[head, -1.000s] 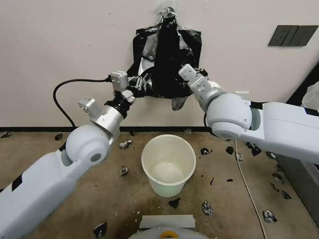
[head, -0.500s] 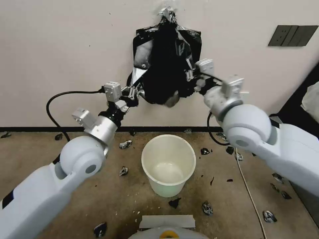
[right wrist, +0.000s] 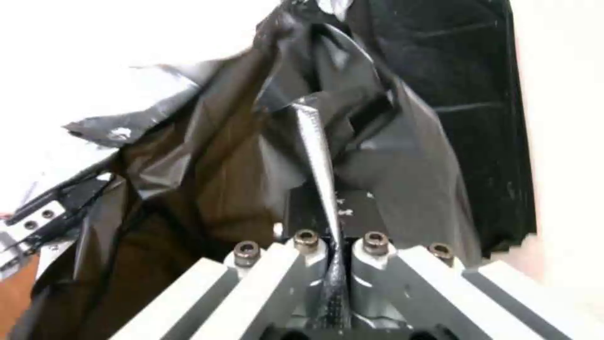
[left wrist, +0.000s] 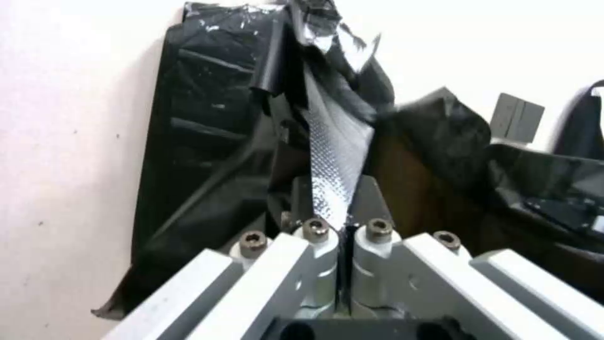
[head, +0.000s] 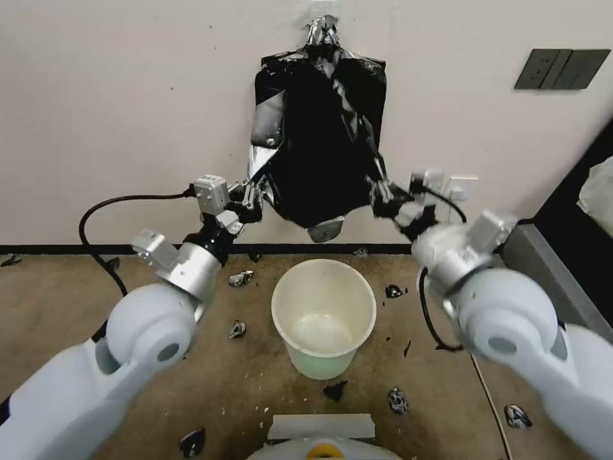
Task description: Place a trash bag onto the trash bin.
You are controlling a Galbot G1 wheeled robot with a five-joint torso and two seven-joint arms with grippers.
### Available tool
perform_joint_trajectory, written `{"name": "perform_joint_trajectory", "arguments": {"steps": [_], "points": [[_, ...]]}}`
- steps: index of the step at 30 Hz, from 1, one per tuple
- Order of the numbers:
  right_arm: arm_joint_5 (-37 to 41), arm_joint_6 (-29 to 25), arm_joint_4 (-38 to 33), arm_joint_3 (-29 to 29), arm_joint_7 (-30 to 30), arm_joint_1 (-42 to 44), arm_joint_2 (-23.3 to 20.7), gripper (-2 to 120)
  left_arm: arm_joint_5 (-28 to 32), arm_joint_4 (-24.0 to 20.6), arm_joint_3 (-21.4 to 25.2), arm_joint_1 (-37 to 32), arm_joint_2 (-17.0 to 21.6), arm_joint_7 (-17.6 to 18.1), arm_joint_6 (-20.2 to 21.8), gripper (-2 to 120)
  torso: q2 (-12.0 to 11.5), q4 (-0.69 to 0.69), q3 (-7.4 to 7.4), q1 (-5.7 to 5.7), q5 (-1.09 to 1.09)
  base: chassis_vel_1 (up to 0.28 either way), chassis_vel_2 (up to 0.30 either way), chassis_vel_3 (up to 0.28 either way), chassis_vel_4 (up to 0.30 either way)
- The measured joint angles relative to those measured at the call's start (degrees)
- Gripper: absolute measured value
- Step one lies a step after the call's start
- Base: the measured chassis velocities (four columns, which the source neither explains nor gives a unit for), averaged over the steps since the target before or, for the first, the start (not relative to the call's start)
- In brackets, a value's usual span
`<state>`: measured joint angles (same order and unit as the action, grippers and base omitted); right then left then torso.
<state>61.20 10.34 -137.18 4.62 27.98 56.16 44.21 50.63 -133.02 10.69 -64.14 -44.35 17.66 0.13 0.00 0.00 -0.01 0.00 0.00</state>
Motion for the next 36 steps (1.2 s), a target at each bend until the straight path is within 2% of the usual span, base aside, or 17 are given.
{"name": "perform_joint_trajectory", "arguments": {"steps": [4,14,26,32,36], "points": [[-1.0,0.1,-2.6,1.9,-0.2,5.9,0.8,0,-1.2,-1.6,2.1,-4.2,-0.7,-0.3,-0.1,0,0.0,0.0,0.0,0.0,0.0,0.0,0.0,0.0,0.0],[0.6,0.8,-6.2,4.9,1.2,12.1,1.6,0,-2.6,-2.4,1.2,-6.2,-2.1,-0.4,0.0,0,0.0,0.0,0.0,0.0,0.01,0.0,0.0,0.0,0.0],[3.2,3.7,-6.2,13.0,3.3,22.1,0.6,0,-4.4,1.1,-5.8,-3.4,-7.1,-0.1,1.5,0,0.0,-0.01,0.0,0.0,0.01,0.0,0.0,0.0,0.0],[7.8,6.8,-6.1,17.1,6.9,23.3,-0.4,0,-5.2,2.3,-9.3,-3.6,-9.1,0.4,2.5,0,0.0,0.0,0.0,0.0,0.02,0.0,0.0,0.0,0.0],[8.7,7.5,-6.1,17.3,7.9,23.8,-0.5,0,-5.5,3.1,-10.8,-4.5,-10.6,1.1,2.9,0,0.0,-0.01,0.0,0.0,0.01,0.0,0.0,0.0,0.0]]}}
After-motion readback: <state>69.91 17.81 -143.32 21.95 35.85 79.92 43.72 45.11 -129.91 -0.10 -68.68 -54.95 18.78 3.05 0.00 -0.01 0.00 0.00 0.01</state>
